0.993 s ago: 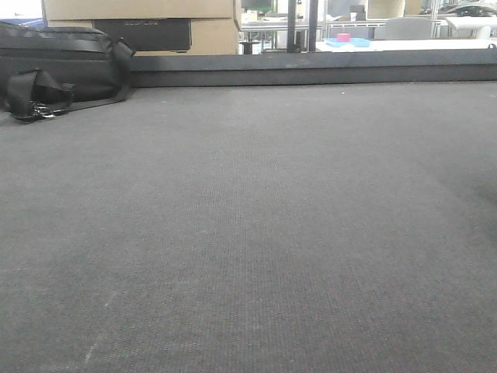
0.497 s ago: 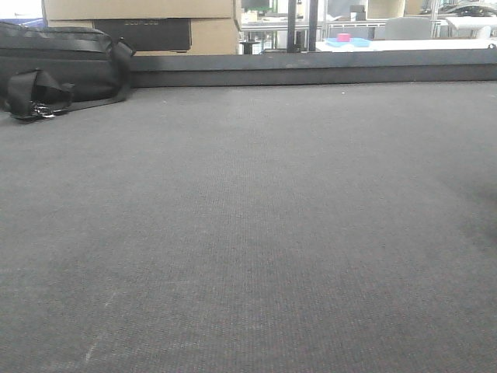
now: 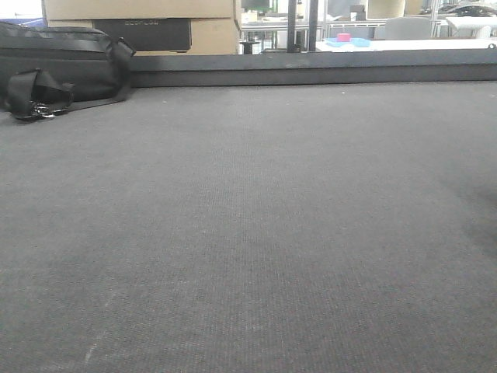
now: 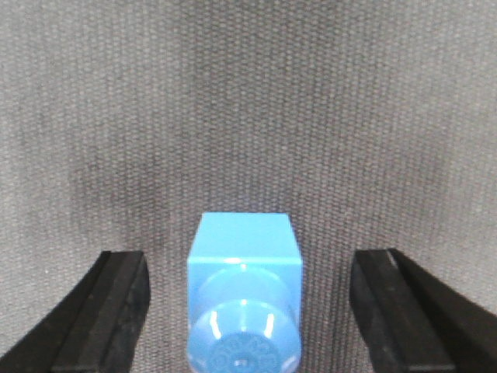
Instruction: Grab block from conveyor and place in blue bin
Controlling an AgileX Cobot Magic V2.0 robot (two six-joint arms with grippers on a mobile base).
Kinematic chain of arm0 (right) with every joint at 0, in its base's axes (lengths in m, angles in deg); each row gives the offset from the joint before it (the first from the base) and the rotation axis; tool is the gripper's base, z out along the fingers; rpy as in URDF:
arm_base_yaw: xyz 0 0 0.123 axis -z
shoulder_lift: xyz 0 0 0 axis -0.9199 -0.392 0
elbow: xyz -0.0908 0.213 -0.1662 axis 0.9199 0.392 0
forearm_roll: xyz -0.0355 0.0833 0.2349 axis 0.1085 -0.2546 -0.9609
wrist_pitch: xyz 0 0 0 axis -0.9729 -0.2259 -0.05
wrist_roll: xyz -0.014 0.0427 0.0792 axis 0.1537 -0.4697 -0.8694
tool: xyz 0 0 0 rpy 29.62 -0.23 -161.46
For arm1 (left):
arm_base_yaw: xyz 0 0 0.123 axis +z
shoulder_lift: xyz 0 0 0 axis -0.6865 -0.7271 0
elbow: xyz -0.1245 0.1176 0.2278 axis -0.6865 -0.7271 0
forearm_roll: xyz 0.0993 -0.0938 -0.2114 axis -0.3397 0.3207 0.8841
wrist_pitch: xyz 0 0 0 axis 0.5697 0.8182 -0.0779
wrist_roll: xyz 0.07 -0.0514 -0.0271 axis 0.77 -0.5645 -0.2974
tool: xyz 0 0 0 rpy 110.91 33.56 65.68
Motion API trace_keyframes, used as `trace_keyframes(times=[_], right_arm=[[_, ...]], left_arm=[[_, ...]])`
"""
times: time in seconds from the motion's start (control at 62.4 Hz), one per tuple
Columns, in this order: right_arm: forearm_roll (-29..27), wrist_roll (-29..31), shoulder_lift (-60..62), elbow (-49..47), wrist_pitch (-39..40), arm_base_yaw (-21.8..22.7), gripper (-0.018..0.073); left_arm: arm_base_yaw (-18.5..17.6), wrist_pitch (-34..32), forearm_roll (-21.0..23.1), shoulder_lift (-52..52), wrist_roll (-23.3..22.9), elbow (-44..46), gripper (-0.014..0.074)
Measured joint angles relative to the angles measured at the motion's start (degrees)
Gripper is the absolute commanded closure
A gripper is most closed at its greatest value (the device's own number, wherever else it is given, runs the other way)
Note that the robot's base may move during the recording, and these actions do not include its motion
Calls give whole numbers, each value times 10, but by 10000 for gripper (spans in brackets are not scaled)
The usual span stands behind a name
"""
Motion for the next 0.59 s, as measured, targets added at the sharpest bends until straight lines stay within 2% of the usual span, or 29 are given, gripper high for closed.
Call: trace_keyframes(times=[0.16, 0.304, 0.593], right_arm=[[0, 1, 0, 0, 0, 0, 403], [0, 1, 0, 0, 0, 0, 726], [-12, 1, 13, -7, -15, 0, 721]], left_arm=[[0, 0, 0, 0, 0, 0, 708], [0, 7, 0, 0, 0, 0, 708], [0, 18, 0, -20, 0, 4, 708]])
